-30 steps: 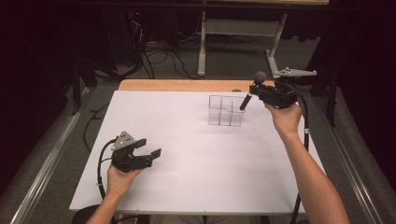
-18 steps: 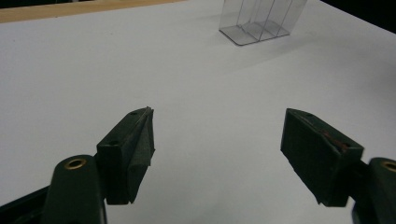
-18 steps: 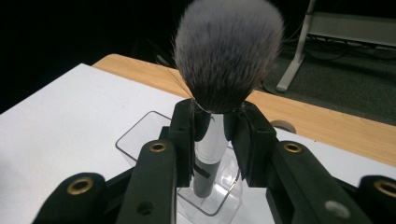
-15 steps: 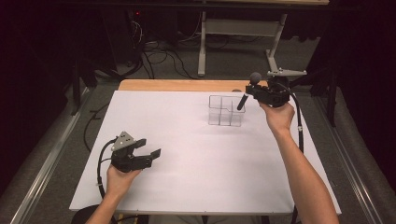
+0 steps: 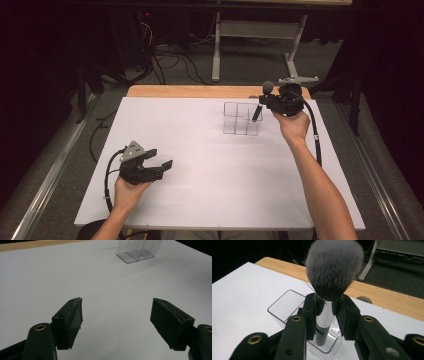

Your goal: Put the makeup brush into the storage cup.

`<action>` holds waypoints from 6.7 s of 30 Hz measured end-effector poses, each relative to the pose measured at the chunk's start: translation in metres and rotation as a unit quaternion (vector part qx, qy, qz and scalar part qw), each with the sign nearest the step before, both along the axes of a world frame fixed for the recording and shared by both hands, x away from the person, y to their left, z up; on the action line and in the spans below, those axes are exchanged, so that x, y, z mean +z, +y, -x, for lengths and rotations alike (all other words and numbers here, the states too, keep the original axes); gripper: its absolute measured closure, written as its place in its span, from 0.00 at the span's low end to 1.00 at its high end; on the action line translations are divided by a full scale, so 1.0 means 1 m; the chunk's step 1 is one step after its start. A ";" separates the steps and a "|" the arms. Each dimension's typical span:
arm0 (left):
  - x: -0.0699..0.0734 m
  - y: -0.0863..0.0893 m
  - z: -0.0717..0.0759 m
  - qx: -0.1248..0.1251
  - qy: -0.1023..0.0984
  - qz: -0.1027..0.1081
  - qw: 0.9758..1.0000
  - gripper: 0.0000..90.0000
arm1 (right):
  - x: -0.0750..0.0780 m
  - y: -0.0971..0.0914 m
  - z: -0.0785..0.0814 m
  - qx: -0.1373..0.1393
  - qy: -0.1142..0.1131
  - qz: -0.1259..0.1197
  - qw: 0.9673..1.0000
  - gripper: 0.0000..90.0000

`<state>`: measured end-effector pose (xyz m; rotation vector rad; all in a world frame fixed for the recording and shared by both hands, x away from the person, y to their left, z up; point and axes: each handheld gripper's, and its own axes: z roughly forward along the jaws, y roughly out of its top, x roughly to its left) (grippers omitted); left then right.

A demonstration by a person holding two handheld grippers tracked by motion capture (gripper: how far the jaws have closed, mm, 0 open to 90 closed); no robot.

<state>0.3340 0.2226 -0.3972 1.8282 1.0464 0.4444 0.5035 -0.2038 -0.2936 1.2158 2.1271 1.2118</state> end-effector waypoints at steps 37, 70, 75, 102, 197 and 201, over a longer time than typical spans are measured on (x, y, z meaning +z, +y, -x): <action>0.000 -0.003 -0.001 -0.001 0.001 -0.001 1.000 0.29 | -0.015 0.009 -0.006 -0.017 0.033 0.030 0.999 0.34; 0.001 -0.001 0.001 0.006 -0.005 0.007 1.000 0.29 | 0.003 -0.021 0.025 -0.014 -0.015 0.001 1.000 0.39; 0.002 0.000 0.002 0.005 -0.008 0.011 1.000 0.29 | 0.002 -0.025 0.030 -0.010 -0.017 -0.001 1.000 0.40; 0.003 0.001 0.003 0.009 -0.016 0.021 1.000 0.29 | 0.010 -0.026 0.059 0.034 -0.023 0.003 0.999 0.40; 0.004 0.001 0.005 0.009 -0.019 0.023 1.000 0.28 | -0.015 -0.070 0.136 0.065 -0.037 -0.035 0.997 0.41; 0.004 0.001 0.004 0.008 -0.018 0.023 1.000 0.28 | -0.016 -0.071 0.138 0.065 -0.038 -0.038 0.996 0.41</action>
